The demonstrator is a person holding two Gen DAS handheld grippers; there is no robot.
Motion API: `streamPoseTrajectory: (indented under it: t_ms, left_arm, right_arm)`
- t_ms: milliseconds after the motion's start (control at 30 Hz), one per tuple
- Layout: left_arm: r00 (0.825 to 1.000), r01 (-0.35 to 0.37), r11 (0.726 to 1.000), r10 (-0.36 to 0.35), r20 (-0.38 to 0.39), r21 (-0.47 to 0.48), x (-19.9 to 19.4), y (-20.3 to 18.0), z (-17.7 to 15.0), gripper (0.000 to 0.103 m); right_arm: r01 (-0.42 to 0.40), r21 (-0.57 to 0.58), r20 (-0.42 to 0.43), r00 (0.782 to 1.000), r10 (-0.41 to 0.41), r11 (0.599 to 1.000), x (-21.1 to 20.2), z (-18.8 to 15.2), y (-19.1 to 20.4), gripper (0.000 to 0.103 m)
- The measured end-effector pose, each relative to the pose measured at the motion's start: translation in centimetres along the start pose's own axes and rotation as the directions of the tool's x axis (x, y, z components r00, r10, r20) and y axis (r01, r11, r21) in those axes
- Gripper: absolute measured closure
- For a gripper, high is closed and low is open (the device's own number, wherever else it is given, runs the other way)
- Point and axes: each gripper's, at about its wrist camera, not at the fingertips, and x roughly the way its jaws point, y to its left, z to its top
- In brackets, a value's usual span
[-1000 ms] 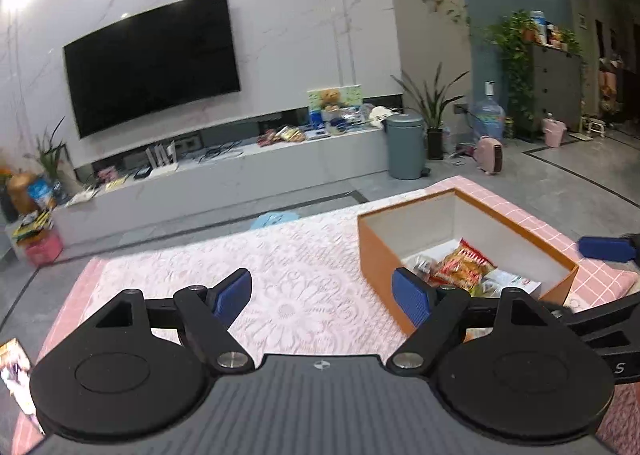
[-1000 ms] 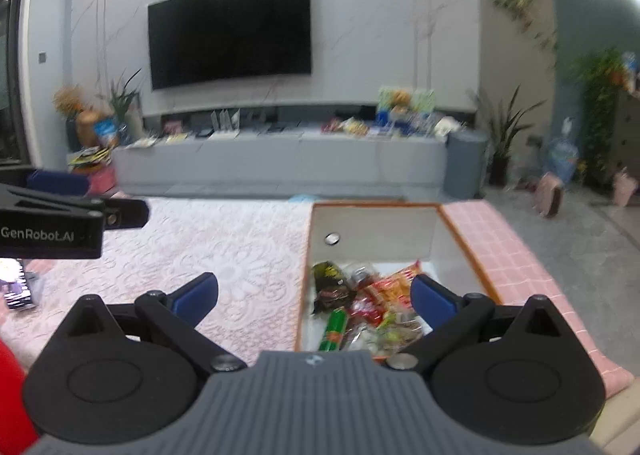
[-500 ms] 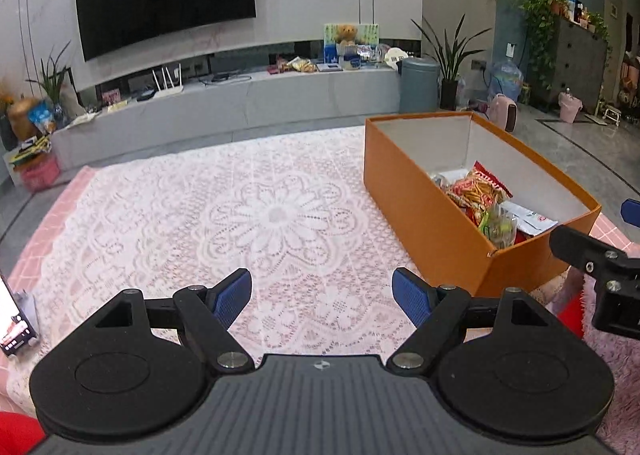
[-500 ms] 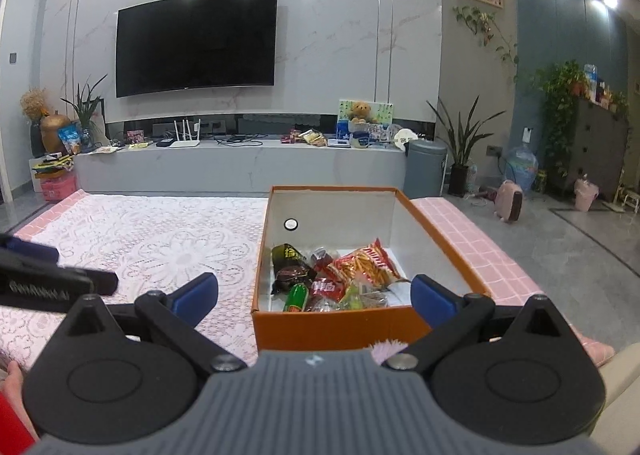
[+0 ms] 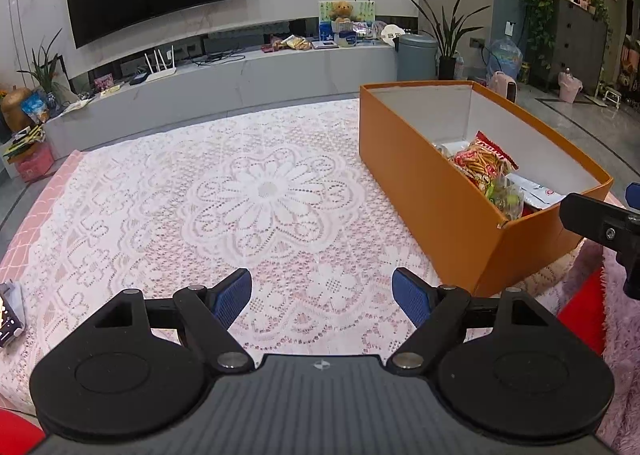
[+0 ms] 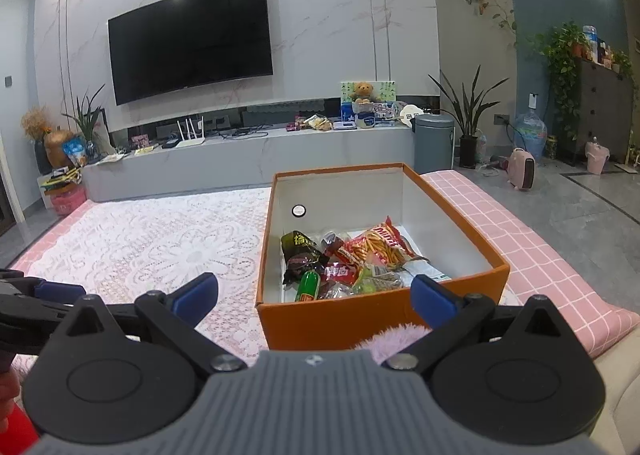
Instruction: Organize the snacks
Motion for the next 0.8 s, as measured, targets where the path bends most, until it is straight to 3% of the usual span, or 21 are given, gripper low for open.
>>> streamPoseTrajectory:
  t_ms: [800]
  left_arm:
    - [1.0, 0.0, 1.0, 0.0, -0.018, -0.008, -0.02, 0.21, 0.08, 0.009]
  right_arm:
    - [-0.001, 0.018, -0.024, 1.0, 0.002, 1.0, 0.58, -0.12, -0.29, 0.003]
